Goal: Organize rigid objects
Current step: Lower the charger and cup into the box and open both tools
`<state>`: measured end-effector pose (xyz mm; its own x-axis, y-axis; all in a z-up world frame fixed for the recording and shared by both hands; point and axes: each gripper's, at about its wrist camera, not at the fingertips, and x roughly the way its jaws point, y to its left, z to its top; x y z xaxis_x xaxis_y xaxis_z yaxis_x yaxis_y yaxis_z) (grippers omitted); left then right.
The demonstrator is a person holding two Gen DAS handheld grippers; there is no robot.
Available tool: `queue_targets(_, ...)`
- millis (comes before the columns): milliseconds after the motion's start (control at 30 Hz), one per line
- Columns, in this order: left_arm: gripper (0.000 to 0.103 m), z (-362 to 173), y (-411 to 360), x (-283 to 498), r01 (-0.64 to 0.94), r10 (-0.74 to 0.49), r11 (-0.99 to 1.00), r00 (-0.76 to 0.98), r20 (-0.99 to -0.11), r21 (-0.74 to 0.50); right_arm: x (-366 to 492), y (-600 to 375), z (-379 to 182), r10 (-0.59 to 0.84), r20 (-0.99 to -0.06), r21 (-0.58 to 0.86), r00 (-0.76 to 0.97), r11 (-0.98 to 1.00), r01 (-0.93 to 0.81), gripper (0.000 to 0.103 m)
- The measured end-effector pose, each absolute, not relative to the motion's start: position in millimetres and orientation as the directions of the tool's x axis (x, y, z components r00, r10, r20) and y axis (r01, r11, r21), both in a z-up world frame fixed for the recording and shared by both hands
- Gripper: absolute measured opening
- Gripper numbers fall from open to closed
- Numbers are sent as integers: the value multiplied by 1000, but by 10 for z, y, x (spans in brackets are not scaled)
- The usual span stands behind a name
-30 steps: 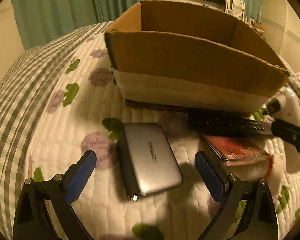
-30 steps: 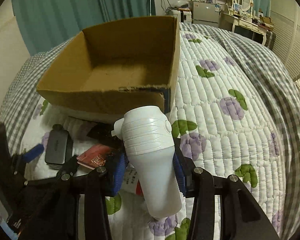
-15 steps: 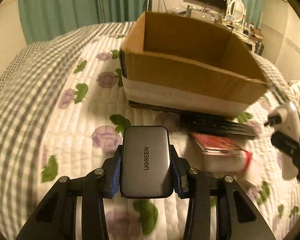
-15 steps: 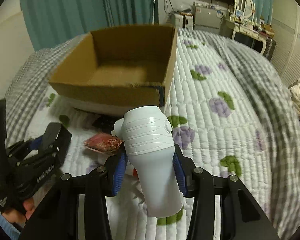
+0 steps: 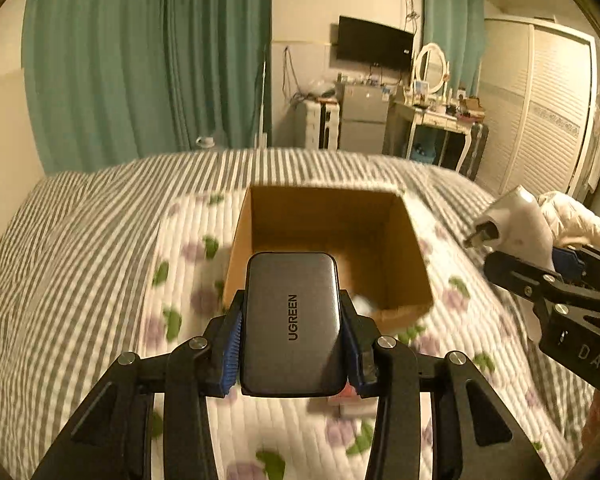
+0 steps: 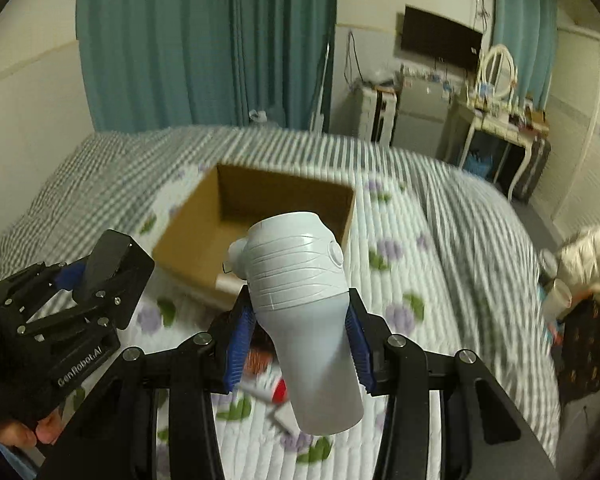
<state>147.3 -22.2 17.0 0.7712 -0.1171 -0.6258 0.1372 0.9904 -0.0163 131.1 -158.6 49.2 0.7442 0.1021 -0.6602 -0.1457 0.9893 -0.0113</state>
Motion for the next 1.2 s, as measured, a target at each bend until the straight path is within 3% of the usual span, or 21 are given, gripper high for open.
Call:
queue_targets(233,43,87,-272,2129,124,-132,991,767,-628,-57,1940,-1631,534,128,-646,5,753,986,-164,43)
queue_targets(733,43,-745,-379,2833,118,-108,992,708,-698,-34,2776,-1688,-276,153,-702,44,696,984,-171,43)
queue_targets(900,44,-595,-439,2762,133,-88,991,751,-655,20,2830,-1681,-322,157,-706,37,691,982,-185,43)
queue_targets(1200,48,-314,-258,2640,81,-54,997,761,-647,12,2909,-1599,-268,164,-698,30,697,979,-201,43)
